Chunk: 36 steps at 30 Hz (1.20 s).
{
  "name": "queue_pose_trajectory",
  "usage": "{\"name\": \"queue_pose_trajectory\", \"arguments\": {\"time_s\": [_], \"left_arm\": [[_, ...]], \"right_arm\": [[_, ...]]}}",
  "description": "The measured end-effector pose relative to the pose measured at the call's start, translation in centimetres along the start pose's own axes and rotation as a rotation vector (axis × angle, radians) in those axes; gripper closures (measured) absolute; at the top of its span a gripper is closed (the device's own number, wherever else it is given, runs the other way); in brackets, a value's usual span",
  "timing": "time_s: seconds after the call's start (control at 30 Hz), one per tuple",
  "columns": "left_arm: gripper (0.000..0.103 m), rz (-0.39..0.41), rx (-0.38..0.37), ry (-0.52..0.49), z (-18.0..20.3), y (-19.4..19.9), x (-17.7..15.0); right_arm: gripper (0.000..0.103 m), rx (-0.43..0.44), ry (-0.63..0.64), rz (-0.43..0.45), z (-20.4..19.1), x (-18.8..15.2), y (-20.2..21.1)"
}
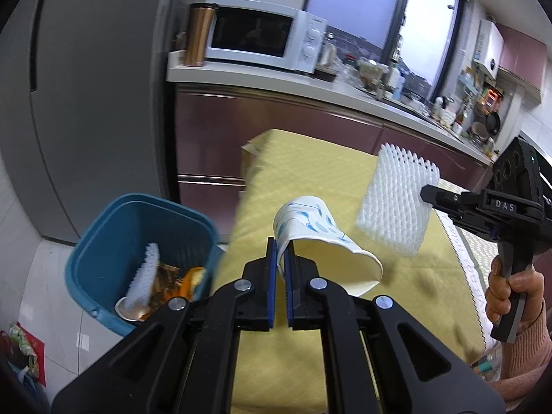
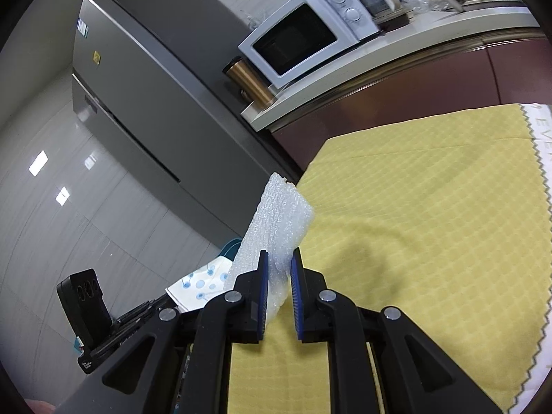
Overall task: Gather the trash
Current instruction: 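Carry the paper cup and foam net over the blue wastebasket with both tools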
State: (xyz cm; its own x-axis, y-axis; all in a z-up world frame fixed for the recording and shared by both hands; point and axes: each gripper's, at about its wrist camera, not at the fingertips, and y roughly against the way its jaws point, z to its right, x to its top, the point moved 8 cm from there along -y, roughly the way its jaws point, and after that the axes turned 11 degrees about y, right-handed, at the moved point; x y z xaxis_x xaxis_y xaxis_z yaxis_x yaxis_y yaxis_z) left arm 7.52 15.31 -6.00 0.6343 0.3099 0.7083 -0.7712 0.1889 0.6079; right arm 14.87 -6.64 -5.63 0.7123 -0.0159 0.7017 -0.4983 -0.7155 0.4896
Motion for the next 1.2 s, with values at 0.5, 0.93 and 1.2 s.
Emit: {"name": "queue_pose_trajectory", "arguments": {"time_s": [0.5, 0.93, 1.2], "left_arm": [[0.098, 0.054, 0.13, 0.096, -8.4, 2.4, 1.9], [0.098, 0.026, 0.258, 0.163, -15.3, 0.9, 1.4], [0.098, -0.002, 0.294, 0.19, -17.6, -0.8, 1.0]], "right_arm": [[0.092, 0.074, 0.073, -0.074, -4.9, 0.5, -5.3], [0.092, 0.094, 0.156, -0.178, -8.4, 0.1, -11.5], [0.092, 0.079, 0.211, -0.264, -9.9, -1.0, -15.7]]}}
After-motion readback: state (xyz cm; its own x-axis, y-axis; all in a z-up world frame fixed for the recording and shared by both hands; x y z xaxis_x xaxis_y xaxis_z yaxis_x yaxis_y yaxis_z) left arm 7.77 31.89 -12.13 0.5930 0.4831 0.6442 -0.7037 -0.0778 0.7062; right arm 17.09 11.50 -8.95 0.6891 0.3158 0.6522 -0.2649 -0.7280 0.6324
